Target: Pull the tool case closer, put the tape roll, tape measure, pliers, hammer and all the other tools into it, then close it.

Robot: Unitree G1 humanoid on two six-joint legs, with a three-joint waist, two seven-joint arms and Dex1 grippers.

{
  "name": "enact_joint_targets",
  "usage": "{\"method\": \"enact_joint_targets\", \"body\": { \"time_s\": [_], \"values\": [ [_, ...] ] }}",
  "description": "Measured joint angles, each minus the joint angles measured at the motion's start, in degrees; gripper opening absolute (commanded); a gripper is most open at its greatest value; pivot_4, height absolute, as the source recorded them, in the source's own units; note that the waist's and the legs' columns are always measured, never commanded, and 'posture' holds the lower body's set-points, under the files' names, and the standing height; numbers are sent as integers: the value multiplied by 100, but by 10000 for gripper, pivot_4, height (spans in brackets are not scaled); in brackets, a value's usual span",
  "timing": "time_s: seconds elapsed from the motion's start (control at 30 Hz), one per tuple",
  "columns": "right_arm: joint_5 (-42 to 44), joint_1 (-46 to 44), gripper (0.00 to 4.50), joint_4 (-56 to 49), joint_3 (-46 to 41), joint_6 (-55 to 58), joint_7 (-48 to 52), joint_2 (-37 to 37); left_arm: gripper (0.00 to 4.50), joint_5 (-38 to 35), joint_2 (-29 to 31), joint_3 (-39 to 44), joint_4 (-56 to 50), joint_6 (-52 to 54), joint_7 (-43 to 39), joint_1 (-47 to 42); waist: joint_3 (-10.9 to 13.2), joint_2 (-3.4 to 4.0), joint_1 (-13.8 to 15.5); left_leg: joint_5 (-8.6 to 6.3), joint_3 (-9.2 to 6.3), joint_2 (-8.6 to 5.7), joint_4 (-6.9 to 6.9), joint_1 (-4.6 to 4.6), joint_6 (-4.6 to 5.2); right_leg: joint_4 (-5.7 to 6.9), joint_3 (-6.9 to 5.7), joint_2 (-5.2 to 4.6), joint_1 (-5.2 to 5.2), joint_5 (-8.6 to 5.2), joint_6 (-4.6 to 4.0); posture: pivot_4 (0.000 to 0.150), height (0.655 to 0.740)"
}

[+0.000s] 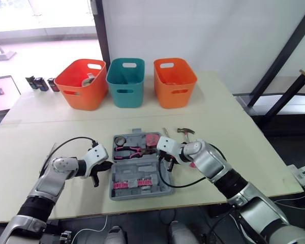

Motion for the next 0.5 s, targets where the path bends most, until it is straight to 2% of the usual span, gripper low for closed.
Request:
{"method": "enact_joint_targets", "body": {
  "time_s": [0.27,0.4,0.5],
  "values": [
    [-19,-5,0,21,-10,-51,82,-135,309,-2,-1,3,167,-72,-4,-89,0,0,22,0,0,-1,0,-1,0,-1,0,-1,2,-1,0,1500,7400],
    [4,66,0,-71,-103,-69,157,-390,309,-15,60,38,255,-126,-6,-124,0,0,33,0,0,-1,1,-4,0,-2,0,-2,1,-2,0,1500,7400],
    [147,346,0,-403,-396,-111,280,-854,309,-154,294,298,253,-106,-18,-7,2,1,36,0,0,-1,0,-29,0,-3,0,-3,-21,-3,4,1500,7400]
  ]
}}
